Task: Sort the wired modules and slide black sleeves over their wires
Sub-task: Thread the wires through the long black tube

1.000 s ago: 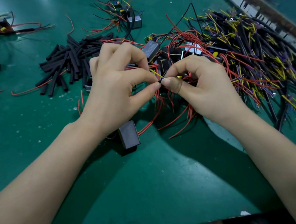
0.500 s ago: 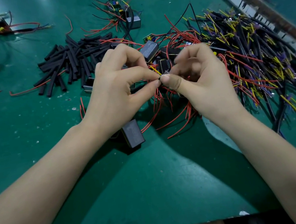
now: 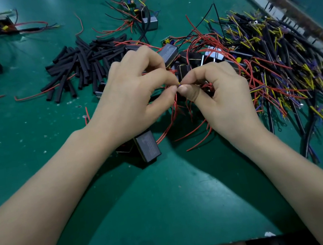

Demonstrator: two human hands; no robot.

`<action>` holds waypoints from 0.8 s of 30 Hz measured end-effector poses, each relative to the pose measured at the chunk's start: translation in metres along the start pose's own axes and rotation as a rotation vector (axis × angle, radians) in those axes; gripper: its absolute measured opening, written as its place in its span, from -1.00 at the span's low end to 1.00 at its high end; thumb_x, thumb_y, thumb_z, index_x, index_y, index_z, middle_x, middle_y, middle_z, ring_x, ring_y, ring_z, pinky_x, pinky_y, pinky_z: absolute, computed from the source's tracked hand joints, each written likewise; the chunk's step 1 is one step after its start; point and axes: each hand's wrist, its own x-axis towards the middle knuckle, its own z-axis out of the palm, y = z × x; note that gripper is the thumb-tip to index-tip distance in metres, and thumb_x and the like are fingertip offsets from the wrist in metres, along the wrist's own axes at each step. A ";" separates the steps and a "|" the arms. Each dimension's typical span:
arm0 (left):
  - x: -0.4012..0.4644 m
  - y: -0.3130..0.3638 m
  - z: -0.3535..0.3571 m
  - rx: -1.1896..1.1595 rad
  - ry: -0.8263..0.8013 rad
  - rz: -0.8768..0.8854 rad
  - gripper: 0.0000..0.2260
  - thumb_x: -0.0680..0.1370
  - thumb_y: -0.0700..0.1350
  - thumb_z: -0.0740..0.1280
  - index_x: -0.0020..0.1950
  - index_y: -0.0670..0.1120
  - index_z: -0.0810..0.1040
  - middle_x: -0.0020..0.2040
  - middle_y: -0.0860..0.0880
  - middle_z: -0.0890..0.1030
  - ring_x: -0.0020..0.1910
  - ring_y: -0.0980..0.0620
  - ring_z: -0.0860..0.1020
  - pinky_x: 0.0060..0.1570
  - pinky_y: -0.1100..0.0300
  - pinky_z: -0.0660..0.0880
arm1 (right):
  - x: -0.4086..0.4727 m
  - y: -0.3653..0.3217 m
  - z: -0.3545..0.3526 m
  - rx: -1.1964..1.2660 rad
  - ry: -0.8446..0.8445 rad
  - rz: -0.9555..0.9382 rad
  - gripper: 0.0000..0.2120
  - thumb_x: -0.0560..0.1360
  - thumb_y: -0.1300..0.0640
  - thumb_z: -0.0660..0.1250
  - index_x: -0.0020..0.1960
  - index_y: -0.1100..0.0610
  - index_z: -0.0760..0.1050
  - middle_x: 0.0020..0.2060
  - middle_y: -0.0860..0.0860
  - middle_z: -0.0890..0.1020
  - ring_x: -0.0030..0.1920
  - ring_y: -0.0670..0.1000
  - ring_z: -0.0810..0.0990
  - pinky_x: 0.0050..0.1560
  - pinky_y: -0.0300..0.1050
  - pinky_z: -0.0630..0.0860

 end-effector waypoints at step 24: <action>0.010 0.005 -0.004 -0.049 -0.264 -0.189 -0.76 0.60 0.00 0.18 -0.01 -0.07 0.60 -0.30 0.09 0.33 -0.16 -0.03 0.35 0.00 0.15 0.22 | 0.000 -0.005 -0.004 -0.470 0.141 -0.282 -0.80 0.49 -0.04 0.40 -0.21 0.07 0.64 -0.13 -0.02 0.62 0.05 0.00 0.39 -0.02 -0.02 0.22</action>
